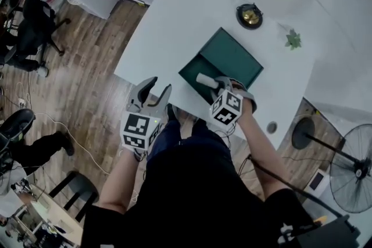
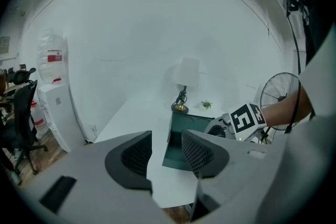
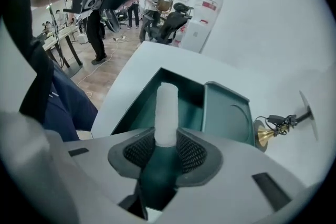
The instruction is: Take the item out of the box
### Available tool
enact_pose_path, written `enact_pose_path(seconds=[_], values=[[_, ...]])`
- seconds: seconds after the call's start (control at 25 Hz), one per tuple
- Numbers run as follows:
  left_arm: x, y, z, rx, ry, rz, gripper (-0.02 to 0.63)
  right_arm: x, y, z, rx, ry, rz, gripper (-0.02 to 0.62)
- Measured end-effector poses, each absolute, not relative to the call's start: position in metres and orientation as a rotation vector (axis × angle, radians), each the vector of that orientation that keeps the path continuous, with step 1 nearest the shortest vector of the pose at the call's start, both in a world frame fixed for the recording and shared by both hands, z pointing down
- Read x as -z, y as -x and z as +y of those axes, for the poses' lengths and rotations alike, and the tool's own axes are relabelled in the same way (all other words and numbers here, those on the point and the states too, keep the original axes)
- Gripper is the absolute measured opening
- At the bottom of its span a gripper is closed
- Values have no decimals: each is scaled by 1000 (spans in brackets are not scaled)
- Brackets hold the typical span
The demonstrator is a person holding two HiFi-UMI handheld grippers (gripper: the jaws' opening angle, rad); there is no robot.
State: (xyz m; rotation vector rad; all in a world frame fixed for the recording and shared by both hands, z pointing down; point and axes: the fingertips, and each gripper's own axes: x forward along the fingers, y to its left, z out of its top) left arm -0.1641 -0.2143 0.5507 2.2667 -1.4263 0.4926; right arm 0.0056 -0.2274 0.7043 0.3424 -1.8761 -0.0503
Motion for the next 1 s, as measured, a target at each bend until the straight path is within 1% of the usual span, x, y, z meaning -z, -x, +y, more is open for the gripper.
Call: enact_pose_path(seconds=[0.12,0.36,0.72,1.0], values=[[-539,155,-213,-493,-2297,-1414,175,-678,-7,-230,19,-426,-1943,127],[-514,141,-219,-457,-2361,-1410,173,-614,-7,-249,-149,-640,-2188,127],[-475,133,-233,-425,-2418,-1424,172,-526,-37,-282,-328,-974,-2364,127],[-452,136,-235,-364,-2425,-1453,167,-461,-58,-293,-307,-1198,-2463,126]])
